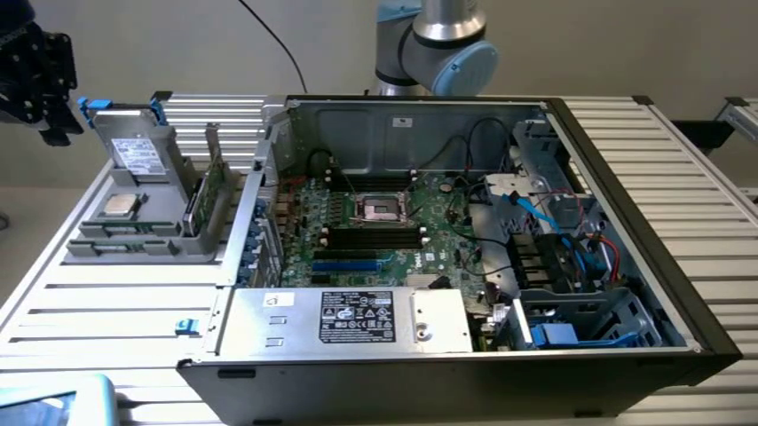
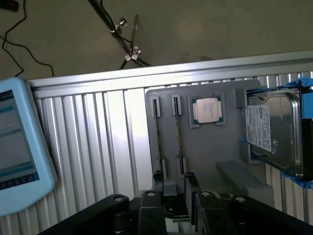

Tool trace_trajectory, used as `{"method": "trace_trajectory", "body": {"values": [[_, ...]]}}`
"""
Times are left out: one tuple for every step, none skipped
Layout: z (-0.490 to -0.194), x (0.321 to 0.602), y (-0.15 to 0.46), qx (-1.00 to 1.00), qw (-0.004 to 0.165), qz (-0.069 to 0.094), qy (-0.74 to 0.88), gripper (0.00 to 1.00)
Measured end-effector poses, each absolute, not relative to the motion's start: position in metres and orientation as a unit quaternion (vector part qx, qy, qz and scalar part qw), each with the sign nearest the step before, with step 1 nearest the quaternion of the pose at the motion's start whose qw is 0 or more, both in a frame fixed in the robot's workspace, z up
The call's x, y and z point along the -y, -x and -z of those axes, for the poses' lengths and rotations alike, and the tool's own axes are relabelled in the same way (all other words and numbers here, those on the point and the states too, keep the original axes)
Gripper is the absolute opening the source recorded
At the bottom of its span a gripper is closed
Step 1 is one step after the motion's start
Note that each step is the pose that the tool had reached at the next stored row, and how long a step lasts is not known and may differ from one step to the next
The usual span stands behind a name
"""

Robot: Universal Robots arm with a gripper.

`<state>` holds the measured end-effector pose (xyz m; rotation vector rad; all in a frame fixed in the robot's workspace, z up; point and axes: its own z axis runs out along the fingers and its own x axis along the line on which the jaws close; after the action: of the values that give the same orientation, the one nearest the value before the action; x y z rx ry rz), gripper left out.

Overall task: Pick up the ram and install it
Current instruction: 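Pick up the ram and move it above insertion slot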

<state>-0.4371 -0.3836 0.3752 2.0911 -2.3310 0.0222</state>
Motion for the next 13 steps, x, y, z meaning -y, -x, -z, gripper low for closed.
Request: {"method": "trace_trajectory", "body": {"values": [[-0.375,0.384,0.437,0.744,0.005,-0.007,-0.668,0.36],[-0.375,0.384,0.437,0.744,0.005,-0.007,-0.668,0.42],[-0.375,0.384,0.437,0.744,0.005,-0.007,-0.668,0.42],[-0.374,0.384,0.437,0.744,0.005,-0.007,-0.668,0.42],[-0.372,0.384,0.437,0.744,0.005,-0.007,-0.668,0.49],[-0.371,0.384,0.437,0.744,0.005,-0.007,-0.668,0.49],[-0.369,0.384,0.437,0.744,0.005,-0.007,-0.668,0.49],[-0.367,0.384,0.437,0.744,0.005,-0.007,-0.669,0.49],[-0.365,0.384,0.437,0.743,0.005,-0.007,-0.669,0.49],[-0.363,0.384,0.437,0.743,0.005,-0.007,-0.669,0.49],[-0.362,0.384,0.437,0.742,0.005,-0.007,-0.67,0.49],[-0.36,0.384,0.437,0.741,0.005,-0.007,-0.672,0.49],[-0.358,0.384,0.437,0.74,0.005,-0.007,-0.673,0.49]]}}
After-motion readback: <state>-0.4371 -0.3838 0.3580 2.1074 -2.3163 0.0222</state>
